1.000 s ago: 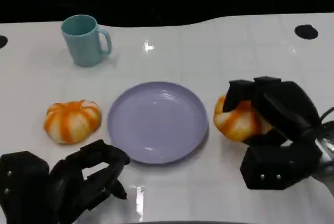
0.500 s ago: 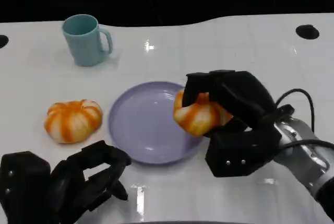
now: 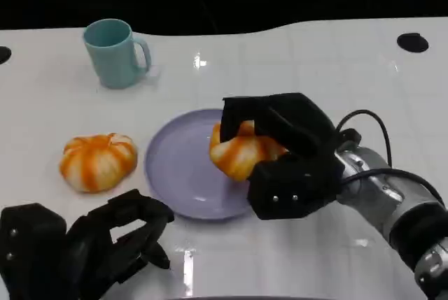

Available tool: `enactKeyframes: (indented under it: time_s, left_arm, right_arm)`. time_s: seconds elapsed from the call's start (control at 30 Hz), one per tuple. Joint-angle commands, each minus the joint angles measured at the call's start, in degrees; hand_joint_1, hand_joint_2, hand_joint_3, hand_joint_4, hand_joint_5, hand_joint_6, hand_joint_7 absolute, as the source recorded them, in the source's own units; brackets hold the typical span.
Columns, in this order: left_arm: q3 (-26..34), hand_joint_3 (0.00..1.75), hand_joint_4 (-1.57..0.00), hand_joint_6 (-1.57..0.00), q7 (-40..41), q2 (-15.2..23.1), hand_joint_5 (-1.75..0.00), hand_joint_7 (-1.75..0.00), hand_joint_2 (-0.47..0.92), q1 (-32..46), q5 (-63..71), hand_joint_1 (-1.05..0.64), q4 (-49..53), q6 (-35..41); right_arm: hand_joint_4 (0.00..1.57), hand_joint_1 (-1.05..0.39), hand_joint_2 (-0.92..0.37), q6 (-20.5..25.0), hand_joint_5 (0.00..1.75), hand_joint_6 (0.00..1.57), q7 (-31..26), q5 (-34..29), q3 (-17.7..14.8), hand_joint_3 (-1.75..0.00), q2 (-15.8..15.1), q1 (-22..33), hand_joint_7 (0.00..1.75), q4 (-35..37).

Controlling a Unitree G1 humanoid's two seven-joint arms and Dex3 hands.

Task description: Grasp the bread from the table and place it into the plate.

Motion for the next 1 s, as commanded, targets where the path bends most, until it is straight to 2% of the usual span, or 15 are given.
enactKeyframes:
  time_s: [0.03, 0.07, 0.1, 0.17, 0.23, 0.3, 0.37, 0.47, 0.67, 0.8, 1.0]
  left_arm:
    - [0.1, 0.45, -0.57, -0.6, -0.02, 0.67, -1.75, -1.33, 0.92, 0.89, 0.41, -0.44, -0.19, -1.11]
    - [0.06, 0.45, -0.57, -0.6, 0.02, 0.64, -1.75, -1.33, 0.92, 0.98, 0.34, -0.44, -0.32, -1.02]
    - [0.0, 0.45, -0.57, -0.6, 0.08, 0.58, -1.75, -1.33, 0.92, 1.08, 0.24, -0.44, -0.54, -0.87]
    - [-0.17, 0.45, -0.57, -0.6, 0.05, 0.51, -1.75, -1.33, 0.92, 1.2, 0.25, -0.43, -0.66, -1.04]
    - [-0.49, 0.45, -0.57, -0.6, 0.18, 0.48, -1.75, -1.33, 0.92, 1.18, 0.71, -0.44, -0.47, -1.46]
    - [-0.55, 0.44, -0.58, -0.62, 0.47, 0.29, -1.74, -1.33, 0.92, 0.99, 0.64, -0.46, -0.32, -1.2]
    - [-0.52, 0.43, -0.59, -0.62, 0.58, 0.17, -1.74, -1.33, 0.92, 0.85, 0.44, -0.46, -0.28, -0.92]
    - [-0.4, 0.42, -0.59, -0.62, 0.7, 0.2, -1.74, -1.32, 0.92, 0.9, 0.44, -0.46, -0.49, -0.75]
    - [-0.07, 0.4, -0.59, -0.63, 0.33, 0.41, -1.74, -1.31, 0.92, 1.13, 0.05, -0.48, -0.78, -0.84]
    - [-0.02, 0.4, -0.6, -0.63, 0.15, 0.47, -1.73, -1.31, 0.92, 1.17, -0.02, -0.47, -0.78, -1.03]
    - [-0.01, 0.42, -0.6, -0.62, 0.53, 0.24, -1.72, -1.3, 0.92, 1.36, 0.11, -0.45, -1.03, -1.0]
  right_arm:
    - [0.81, -0.13, -0.46, 1.5, 1.64, 0.89, -0.31, 1.32, -0.4, -0.91, 2.05, -2.07, 0.86, 3.03]
    - [0.75, -0.14, -0.55, 2.06, 1.58, 0.93, 0.34, 1.51, -0.43, -0.72, 2.27, -2.24, 0.59, 3.3]
    - [0.71, -0.16, -0.62, 2.85, 1.52, 0.95, 1.44, 1.05, 0.11, -0.59, 2.01, -2.51, 0.43, 3.04]
    - [0.51, -0.23, -0.8, 3.69, 0.94, 0.8, 2.88, 0.19, 1.08, -0.29, 1.33, -2.86, 0.13, 2.42]
    - [0.41, -0.32, -0.89, 4.18, 0.54, 0.65, 4.14, -0.54, 1.97, -0.15, 0.49, -3.2, 0.03, 1.74]
    - [0.26, -0.45, -0.91, 4.6, 0.34, 0.46, 4.85, -1.46, 2.78, -0.14, -0.32, -3.42, 0.01, 1.1]
    - [0.18, -0.51, -0.92, 4.49, 0.28, 0.37, 4.68, -2.07, 3.3, -0.14, -1.05, -3.25, 0.0, 0.41]
    - [0.12, -0.59, -0.92, 4.71, 0.27, 0.32, 4.45, -3.19, 4.07, -0.16, -2.08, -2.81, 0.0, -1.19]
    - [0.15, -0.65, -0.92, 6.04, 0.34, 0.36, 6.78, -3.3, 4.08, -0.19, -3.8, -0.84, 0.02, -5.83]
    - [0.19, -0.64, -0.92, 6.22, 0.39, 0.39, 9.31, -1.9, 3.1, -0.21, -5.36, 0.97, 0.03, -9.44]
    - [0.28, -0.58, -0.92, 6.37, 0.46, 0.45, 11.97, 3.51, -0.76, -0.21, -7.05, 6.66, 0.05, -17.56]
